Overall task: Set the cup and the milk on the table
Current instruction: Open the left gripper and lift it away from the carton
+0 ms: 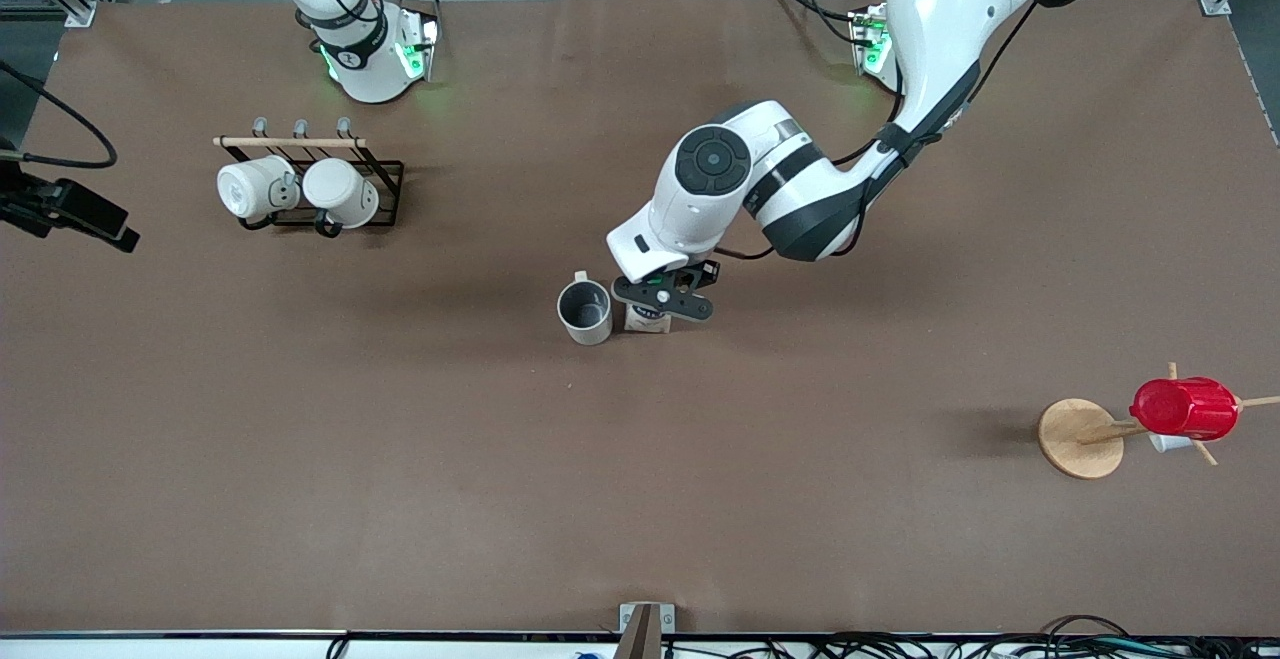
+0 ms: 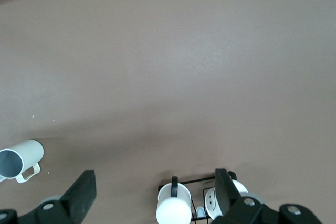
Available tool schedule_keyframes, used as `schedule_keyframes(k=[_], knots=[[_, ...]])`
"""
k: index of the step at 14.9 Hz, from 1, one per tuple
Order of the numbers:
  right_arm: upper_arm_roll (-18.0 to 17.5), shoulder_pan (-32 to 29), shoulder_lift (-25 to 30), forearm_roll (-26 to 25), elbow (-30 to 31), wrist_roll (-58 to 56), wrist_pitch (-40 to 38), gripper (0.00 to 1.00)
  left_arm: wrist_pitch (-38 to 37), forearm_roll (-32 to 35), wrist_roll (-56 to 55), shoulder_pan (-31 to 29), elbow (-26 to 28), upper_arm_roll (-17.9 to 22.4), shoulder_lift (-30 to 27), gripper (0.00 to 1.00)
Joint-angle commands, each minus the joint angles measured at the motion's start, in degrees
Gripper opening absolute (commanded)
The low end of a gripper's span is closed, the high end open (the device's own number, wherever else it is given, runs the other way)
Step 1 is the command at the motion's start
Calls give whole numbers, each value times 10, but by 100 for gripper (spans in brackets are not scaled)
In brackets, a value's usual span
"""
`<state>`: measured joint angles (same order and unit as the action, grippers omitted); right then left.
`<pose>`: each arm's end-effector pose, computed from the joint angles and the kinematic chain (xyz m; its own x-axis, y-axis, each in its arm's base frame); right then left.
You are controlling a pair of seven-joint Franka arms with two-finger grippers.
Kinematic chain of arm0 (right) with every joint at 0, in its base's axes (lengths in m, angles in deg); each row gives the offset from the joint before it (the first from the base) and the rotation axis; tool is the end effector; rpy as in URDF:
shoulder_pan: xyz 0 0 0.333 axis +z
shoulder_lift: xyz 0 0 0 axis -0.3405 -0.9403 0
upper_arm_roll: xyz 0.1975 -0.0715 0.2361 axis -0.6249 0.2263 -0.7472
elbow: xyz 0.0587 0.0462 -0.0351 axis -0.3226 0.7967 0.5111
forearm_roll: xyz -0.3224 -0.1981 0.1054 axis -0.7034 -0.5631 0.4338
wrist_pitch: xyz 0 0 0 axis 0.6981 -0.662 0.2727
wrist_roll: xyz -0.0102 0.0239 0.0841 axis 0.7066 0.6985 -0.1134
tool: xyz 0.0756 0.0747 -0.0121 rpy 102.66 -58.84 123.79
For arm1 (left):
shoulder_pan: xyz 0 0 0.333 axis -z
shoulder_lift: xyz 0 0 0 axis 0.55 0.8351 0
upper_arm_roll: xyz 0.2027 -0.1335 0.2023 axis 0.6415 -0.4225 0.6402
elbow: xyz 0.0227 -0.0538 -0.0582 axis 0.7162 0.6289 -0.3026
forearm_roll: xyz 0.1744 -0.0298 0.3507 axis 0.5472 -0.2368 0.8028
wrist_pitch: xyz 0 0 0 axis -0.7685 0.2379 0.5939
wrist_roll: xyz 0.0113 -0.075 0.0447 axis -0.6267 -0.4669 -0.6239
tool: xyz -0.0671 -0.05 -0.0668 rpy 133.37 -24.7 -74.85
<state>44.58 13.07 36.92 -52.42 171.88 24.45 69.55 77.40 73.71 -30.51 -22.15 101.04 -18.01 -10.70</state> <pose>0.5800 -0.0148 0.6385 0.9808 -0.1913 0.0389 -0.1910 -0.9815 -0.0108 0.5150 -0.4879 0.3439 0.9653 -0.2609 -0.0135 -0.2556 -0.9539 0.1573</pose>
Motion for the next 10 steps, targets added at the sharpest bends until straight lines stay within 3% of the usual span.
schedule_keyframes(k=[1,2,3,5,6,10], knots=[[8,3,10,2,18,-11,16,100,-4,16,-14,6,-19,0,10,16],[10,4,10,-3,18,-37,11,100,-4,15,-14,6,-19,0,10,22],[17,4,11,-3,19,-59,3,100,-4,15,-14,6,-21,0,9,35],[51,23,12,-2,15,-73,-19,100,-4,19,-13,6,-24,1,9,91],[52,19,14,-1,14,-76,-33,100,-6,18,-13,4,-24,1,6,100],[38,11,14,-3,15,-84,-37,100,-12,7,-14,-7,-24,-1,-17,100]])
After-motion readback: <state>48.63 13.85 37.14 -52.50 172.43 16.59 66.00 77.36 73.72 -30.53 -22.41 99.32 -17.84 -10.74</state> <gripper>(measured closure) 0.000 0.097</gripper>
